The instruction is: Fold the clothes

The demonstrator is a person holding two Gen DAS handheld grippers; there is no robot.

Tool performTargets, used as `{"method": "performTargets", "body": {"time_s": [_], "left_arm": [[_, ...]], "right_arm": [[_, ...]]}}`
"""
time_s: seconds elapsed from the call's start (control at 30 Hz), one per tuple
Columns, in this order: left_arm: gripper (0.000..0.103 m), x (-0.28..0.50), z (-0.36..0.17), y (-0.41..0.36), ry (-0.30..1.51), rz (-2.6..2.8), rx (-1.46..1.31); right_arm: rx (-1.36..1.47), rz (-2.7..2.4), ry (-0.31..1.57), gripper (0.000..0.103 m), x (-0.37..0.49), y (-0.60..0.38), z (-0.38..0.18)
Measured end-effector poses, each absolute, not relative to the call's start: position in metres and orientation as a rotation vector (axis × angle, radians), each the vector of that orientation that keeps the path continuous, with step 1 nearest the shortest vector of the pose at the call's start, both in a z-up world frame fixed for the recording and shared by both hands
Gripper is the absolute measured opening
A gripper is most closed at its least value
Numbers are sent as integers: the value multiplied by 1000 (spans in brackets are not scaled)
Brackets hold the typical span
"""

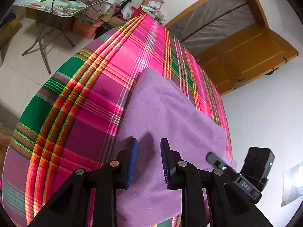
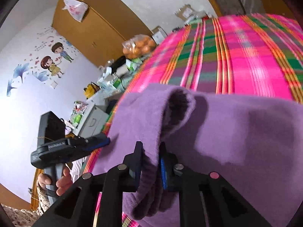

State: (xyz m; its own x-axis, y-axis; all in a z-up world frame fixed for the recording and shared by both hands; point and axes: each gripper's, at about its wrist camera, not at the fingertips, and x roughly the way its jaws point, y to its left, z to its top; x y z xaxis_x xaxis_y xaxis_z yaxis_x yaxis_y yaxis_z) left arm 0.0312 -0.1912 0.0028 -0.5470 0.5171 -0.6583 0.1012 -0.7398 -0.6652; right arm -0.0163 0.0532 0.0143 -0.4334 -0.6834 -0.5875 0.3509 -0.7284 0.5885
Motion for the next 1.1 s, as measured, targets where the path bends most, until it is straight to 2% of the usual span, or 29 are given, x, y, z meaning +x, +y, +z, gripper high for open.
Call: {"method": "performTargets", "body": {"time_s": [0.2,0.47,0.7,0.83,0.97,1.03,1.1], "left_arm": [[25,28,8,-175,-911,2357,-1335],[25,27,7,-167,-877,2358,-1357],[25,35,9,-162,-837,2361,-1369],[25,46,12,-166,-841,2382,-1364],[25,65,10,-175,-871,2418,-1368],[25,73,6,-181,-900,2430,-1379],[25,78,2,-187,-935,2427,-1385]], "right_arm": [[1090,-2231,-537,16,-13,76,33],[1243,-2271,-539,16,-18,93,6],[1181,-2279,-575,16,-8,103,20],[1248,-2331,-506,17,-9,97,7],[1274,-2382,-478,25,-10,99,2],[1213,-2456,-383,30,3,93,13],[1128,-2538,-264,30,19,85,27]]}}
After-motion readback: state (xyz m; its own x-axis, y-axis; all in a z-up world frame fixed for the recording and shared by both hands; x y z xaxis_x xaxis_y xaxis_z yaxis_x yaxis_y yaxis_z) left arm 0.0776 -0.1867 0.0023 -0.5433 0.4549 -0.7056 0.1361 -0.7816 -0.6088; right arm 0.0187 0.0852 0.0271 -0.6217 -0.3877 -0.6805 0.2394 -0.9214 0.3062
